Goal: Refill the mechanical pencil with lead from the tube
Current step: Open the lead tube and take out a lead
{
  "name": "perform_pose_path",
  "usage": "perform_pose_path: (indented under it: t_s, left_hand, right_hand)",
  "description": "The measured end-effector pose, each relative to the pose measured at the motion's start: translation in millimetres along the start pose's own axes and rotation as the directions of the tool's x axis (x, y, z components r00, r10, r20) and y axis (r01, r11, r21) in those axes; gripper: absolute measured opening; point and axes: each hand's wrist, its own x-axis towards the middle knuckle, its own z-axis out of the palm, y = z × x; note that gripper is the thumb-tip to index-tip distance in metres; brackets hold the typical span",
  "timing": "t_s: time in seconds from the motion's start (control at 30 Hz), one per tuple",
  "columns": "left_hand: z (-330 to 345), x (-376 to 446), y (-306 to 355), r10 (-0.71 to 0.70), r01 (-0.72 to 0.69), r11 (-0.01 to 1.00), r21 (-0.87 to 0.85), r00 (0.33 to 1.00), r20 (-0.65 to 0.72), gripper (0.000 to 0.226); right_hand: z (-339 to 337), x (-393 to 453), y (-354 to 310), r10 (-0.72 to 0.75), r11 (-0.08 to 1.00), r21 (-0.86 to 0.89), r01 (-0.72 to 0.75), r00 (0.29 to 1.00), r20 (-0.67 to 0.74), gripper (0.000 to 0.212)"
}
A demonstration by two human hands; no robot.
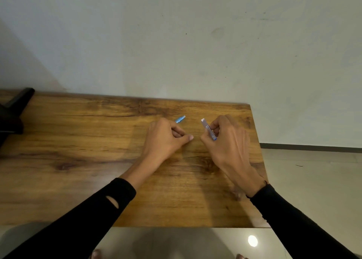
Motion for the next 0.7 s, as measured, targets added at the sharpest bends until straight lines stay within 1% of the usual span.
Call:
perform_pose_path:
  t_s: [0.03, 0.07, 0.1, 0.13, 0.17, 0.2, 0.23, 0.27, 0.3, 0.37, 0.43, 0.53, 0.7]
  left_hand:
    - [-1.2, 1.3, 1.4, -0.016, 0.015, 0.999, -0.053, 1.000, -0.025, 0.021]
    - [-2.1, 2.8, 4.2, -0.049, 0.040, 0.985, -0.169, 0.998, -0.045, 0.023]
    - [-2.4, 4.3, 7.6, -0.105, 0.084, 0.929, -0.360, 0.994, -0.040, 0.026]
    - [-3.1, 6.1, 11.1, -0.168, 0.145, 0.795, -0.589, 0.986, 0.016, 0.033]
    - [-5.3, 6.6, 14.2, -0.206, 0.219, 0.576, -0.788, 0.971, 0.119, 0.046]
    - [-8.4, 5.5, 16.2, -0.196, 0.291, 0.304, -0.907, 0.951, 0.239, 0.064]
    - [-11.4, 3.6, 16.6, -0.139, 0.343, 0.059, -0.938, 0.933, 0.332, 0.083]
    - [-13.7, 0.9, 17.0, -0.072, 0.363, -0.107, -0.926, 0.926, 0.371, 0.098]
    - [-14.7, -1.7, 18.5, -0.023, 0.359, -0.198, -0.912, 0.929, 0.371, 0.108]
    - [-14.0, -7.3, 26.3, 0.036, 0.331, -0.271, -0.904, 0.942, 0.335, 0.120]
    - [-12.1, -10.5, 36.1, 0.066, 0.314, -0.301, -0.901, 0.949, 0.309, 0.128]
    - [-10.7, -10.0, 41.1, 0.097, 0.306, -0.320, -0.897, 0.952, 0.290, 0.134]
    - [-9.6, -6.0, 37.6, 0.128, 0.289, -0.337, -0.896, 0.957, 0.261, 0.137]
  right_hand:
    - [-1.7, 0.8, -0.2, -0.010, 1.000, -0.004, 0.010, 1.000, -0.001, 0.012]
    - [-3.5, 1.8, -0.8, -0.023, 1.000, 0.000, 0.023, 1.000, 0.002, 0.012]
    - [-5.7, 3.3, -1.7, -0.037, 0.999, 0.014, 0.037, 0.999, 0.008, 0.011]
    - [-8.5, 5.2, -2.9, -0.059, 0.998, 0.038, 0.058, 0.998, 0.015, 0.011]
    - [-11.7, 7.4, -4.7, -0.091, 0.994, 0.067, 0.089, 0.996, 0.021, 0.012]
    - [-15.3, 9.5, -6.9, -0.133, 0.986, 0.100, 0.130, 0.991, 0.026, 0.014]
    - [-19.0, 11.5, -9.8, -0.180, 0.976, 0.131, 0.174, 0.983, 0.033, 0.015]
    - [-22.2, 13.2, -13.6, -0.225, 0.964, 0.154, 0.216, 0.973, 0.044, 0.016]
    - [-25.1, 14.6, -17.3, -0.264, 0.953, 0.169, 0.251, 0.963, 0.057, 0.017]
    - [-29.7, 16.7, -25.2, -0.322, 0.936, 0.181, 0.303, 0.943, 0.086, 0.022]
    - [-34.0, 17.3, -33.7, -0.366, 0.925, 0.164, 0.344, 0.921, 0.135, 0.023]
    - [-37.2, 16.2, -43.9, -0.400, 0.916, 0.111, 0.385, 0.895, 0.198, 0.018]
    - [-40.5, 13.9, -55.0, -0.386, 0.922, 0.072, 0.380, 0.891, 0.237, 0.016]
